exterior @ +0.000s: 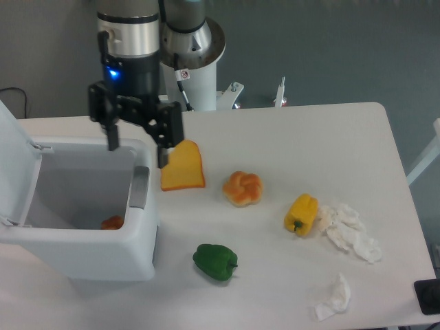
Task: Place the square bread in the trash can
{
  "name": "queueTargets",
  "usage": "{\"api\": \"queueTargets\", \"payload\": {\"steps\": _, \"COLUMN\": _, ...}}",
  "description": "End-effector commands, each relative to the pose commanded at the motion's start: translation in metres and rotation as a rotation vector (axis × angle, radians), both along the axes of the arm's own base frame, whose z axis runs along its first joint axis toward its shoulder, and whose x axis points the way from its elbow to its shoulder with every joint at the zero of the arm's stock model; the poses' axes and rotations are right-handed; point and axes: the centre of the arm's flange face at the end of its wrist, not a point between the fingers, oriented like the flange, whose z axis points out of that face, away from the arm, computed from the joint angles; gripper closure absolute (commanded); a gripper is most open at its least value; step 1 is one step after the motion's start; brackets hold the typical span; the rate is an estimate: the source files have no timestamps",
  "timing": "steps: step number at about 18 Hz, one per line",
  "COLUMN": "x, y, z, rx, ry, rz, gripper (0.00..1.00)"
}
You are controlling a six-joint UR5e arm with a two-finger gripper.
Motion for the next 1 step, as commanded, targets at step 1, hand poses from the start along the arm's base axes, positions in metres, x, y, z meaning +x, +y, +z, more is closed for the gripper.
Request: {"api": "queueTargets", "payload": {"steps": 1, "x": -0.0028, "y": -0.0033, "z": -0.003, "rx": -0.009, "ry": 0.004, "rz": 0.009, "gripper": 0.0}}
